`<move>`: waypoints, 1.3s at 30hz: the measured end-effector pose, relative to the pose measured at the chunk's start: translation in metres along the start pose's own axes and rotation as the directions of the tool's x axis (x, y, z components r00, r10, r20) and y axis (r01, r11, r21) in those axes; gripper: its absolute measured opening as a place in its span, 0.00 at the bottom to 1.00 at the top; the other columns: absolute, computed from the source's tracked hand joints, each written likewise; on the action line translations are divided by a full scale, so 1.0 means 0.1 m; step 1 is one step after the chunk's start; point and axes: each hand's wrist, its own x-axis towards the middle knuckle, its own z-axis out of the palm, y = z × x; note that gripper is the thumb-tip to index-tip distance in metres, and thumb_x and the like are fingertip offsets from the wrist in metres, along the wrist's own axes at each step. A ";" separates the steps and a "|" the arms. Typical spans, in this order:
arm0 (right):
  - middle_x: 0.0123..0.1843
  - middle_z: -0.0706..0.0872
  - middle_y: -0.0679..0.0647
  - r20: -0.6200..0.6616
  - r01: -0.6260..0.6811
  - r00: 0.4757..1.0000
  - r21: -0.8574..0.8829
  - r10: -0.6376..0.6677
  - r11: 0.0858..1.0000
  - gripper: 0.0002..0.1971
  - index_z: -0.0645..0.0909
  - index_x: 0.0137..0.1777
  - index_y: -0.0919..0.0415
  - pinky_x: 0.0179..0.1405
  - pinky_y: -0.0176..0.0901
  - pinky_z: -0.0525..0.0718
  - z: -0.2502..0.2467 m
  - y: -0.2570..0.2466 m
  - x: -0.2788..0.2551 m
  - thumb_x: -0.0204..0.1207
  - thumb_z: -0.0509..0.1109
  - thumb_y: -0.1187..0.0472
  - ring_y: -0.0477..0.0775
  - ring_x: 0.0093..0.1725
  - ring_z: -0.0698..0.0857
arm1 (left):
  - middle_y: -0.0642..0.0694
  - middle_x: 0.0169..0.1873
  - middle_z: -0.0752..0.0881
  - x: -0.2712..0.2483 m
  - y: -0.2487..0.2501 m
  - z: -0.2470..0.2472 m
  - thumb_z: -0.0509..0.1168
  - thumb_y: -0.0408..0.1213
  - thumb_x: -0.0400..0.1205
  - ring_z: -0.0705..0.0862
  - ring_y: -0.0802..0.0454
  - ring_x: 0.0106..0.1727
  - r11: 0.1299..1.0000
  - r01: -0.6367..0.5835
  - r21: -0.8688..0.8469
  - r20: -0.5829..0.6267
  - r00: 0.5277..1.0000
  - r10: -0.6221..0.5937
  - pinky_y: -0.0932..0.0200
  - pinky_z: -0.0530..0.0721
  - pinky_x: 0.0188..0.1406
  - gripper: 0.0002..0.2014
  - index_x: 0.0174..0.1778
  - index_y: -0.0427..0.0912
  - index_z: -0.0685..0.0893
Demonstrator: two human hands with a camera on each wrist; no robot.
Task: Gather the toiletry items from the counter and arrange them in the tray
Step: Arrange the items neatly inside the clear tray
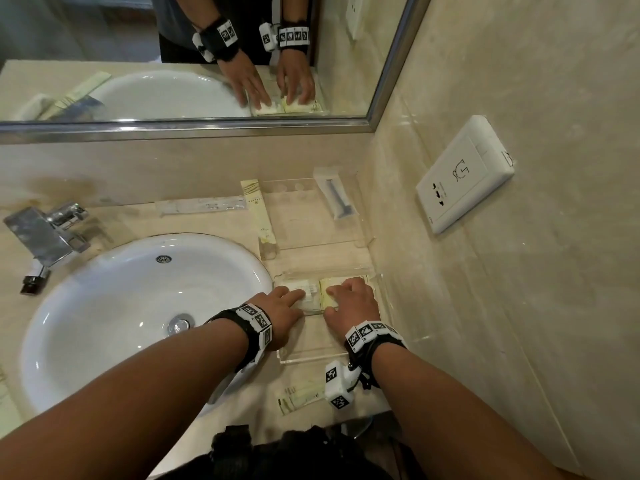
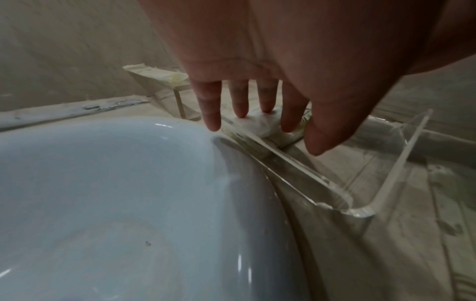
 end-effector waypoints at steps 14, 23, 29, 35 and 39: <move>0.68 0.77 0.47 -0.227 0.045 0.974 0.084 -0.024 0.995 0.17 0.86 0.62 0.47 0.65 0.49 0.76 -0.32 -0.23 0.31 0.73 0.70 0.56 0.54 0.66 0.75 | 0.50 0.83 0.61 -0.07 -0.31 -0.34 0.61 0.48 0.83 0.62 0.45 0.81 0.922 0.180 -0.343 -0.199 0.945 -0.258 0.47 0.72 0.75 0.25 0.78 0.55 0.71; 0.85 0.63 0.52 -0.139 -0.004 0.990 -0.007 0.003 1.000 0.26 0.76 0.77 0.47 0.75 0.51 0.71 -0.66 -0.49 0.85 0.78 0.67 0.54 0.57 0.81 0.64 | 0.49 0.83 0.62 0.13 -0.76 -0.77 0.60 0.48 0.83 0.59 0.44 0.81 0.897 0.261 -0.358 -0.232 0.905 -0.356 0.45 0.70 0.77 0.28 0.81 0.54 0.67; 0.89 0.54 0.56 -0.095 -0.031 0.995 -0.054 0.026 0.998 0.30 0.69 0.81 0.43 0.78 0.57 0.70 -0.80 -0.60 1.22 0.78 0.66 0.53 0.61 0.85 0.56 | 0.49 0.82 0.63 0.42 -0.90 -0.90 0.61 0.49 0.82 0.59 0.43 0.81 0.885 0.270 -0.381 -0.233 0.898 -0.374 0.42 0.71 0.76 0.28 0.80 0.54 0.67; 0.89 0.51 0.59 -0.082 -0.069 0.995 -0.121 0.060 0.990 0.32 0.61 0.85 0.41 0.78 0.56 0.67 -0.81 -0.62 1.54 0.80 0.64 0.51 0.63 0.86 0.54 | 0.48 0.80 0.66 0.65 -1.04 -0.92 0.61 0.50 0.81 0.60 0.43 0.81 0.888 0.257 -0.380 -0.259 0.892 -0.370 0.43 0.71 0.74 0.27 0.78 0.54 0.69; 0.87 0.59 0.58 -0.122 -0.101 0.989 -0.121 0.086 0.988 0.29 0.64 0.82 0.42 0.76 0.60 0.69 -0.75 -0.63 1.69 0.80 0.62 0.53 0.63 0.83 0.62 | 0.48 0.80 0.67 0.73 -1.13 -0.91 0.61 0.48 0.81 0.60 0.43 0.80 0.877 0.257 -0.406 -0.262 0.887 -0.381 0.44 0.73 0.73 0.27 0.78 0.53 0.71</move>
